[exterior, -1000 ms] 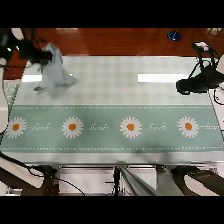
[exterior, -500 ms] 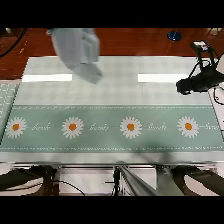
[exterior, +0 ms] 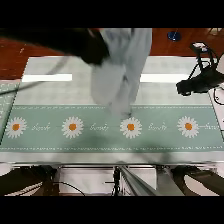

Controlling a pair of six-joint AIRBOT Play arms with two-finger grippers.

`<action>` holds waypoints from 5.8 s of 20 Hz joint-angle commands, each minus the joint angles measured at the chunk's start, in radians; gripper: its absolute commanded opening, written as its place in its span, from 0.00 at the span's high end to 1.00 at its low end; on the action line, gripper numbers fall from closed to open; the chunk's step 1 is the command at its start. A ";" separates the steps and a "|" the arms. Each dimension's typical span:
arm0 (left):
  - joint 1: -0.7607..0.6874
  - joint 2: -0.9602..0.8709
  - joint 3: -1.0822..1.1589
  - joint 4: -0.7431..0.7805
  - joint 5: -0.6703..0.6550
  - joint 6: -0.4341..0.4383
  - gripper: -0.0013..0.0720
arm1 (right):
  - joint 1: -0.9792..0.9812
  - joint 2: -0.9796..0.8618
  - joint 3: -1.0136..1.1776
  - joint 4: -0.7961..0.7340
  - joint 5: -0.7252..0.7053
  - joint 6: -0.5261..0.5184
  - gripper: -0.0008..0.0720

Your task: Fold the shirts.

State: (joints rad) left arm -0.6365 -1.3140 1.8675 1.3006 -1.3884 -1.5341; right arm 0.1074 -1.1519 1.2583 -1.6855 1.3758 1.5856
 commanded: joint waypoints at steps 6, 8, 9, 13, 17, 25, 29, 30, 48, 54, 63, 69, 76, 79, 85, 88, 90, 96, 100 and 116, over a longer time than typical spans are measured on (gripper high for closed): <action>-0.074 -0.125 -0.505 -0.059 0.319 0.000 0.94 | 0.000 0.000 0.000 0.001 0.004 -0.001 0.47; -0.073 -0.170 -0.505 -0.145 0.388 0.000 0.62 | 0.000 0.000 0.000 0.001 0.005 -0.001 0.47; -0.072 -0.183 -0.503 -0.172 0.399 -0.001 0.32 | 0.000 0.000 0.000 0.001 0.006 -0.001 0.47; -0.024 -0.158 -0.393 -0.175 0.238 0.024 0.05 | 0.000 0.000 0.000 0.000 0.012 -0.006 0.47; 0.137 -0.061 -0.204 0.015 0.058 0.136 0.05 | 0.000 0.000 0.000 0.000 0.014 -0.020 0.47; 0.773 -0.011 -0.479 -0.313 -0.141 0.225 0.07 | 0.000 0.000 0.000 0.001 0.016 -0.038 0.47; 0.888 -0.011 -0.799 -0.535 -0.165 0.348 0.07 | 0.000 0.000 0.000 0.001 0.014 -0.038 0.47; 0.882 -0.011 -0.859 -0.534 -0.164 0.380 0.07 | 0.000 0.000 0.000 0.002 0.015 -0.038 0.47; 0.529 -0.231 -1.071 -0.663 0.200 0.423 0.19 | 0.000 0.000 0.000 0.002 0.008 -0.037 0.47; 0.511 -0.267 -1.026 -0.734 0.219 0.426 0.19 | 0.000 0.000 0.000 0.002 0.008 -0.031 0.47; 0.465 -0.310 -0.994 -0.649 0.195 0.412 0.20 | 0.000 0.000 0.000 0.002 0.008 -0.029 0.47; 0.443 -0.325 -0.993 -0.637 0.183 0.415 0.30 | 0.000 0.000 0.000 0.001 0.007 -0.030 0.47; 0.441 -0.336 -0.980 -0.639 0.183 0.411 0.30 | 0.000 0.000 0.000 0.002 0.006 -0.026 0.47; 0.418 -0.362 -0.937 -0.638 0.173 0.396 0.30 | 0.000 0.000 0.000 0.002 0.005 -0.023 0.47; 0.386 -0.413 -0.882 -0.635 0.145 0.363 0.77 | 0.000 0.000 0.000 0.002 0.006 -0.018 0.47; 0.386 -0.437 -0.882 -0.635 0.133 0.364 0.94 | 0.000 0.000 0.000 0.001 0.006 -0.018 0.47; 0.387 -0.437 -0.882 -0.635 0.112 0.374 0.94 | 0.000 0.000 0.000 0.000 0.013 -0.018 0.47; 0.393 -0.411 -0.848 -0.634 0.048 0.408 0.94 | 0.000 0.000 0.000 -0.138 0.038 -0.188 0.37; 0.393 -0.406 -0.803 -0.635 0.040 0.407 0.94 | -0.091 -0.007 -0.008 -0.116 0.102 -0.177 0.45; 0.393 -0.406 -0.787 -0.635 0.042 0.427 0.94 | -0.486 -0.040 -0.656 1.043 -0.247 -0.456 0.39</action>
State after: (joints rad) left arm -0.2440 -1.7203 1.0798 0.6662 -1.3472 -1.1095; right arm -0.3725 -1.1702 0.6861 -0.8371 1.2240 1.2095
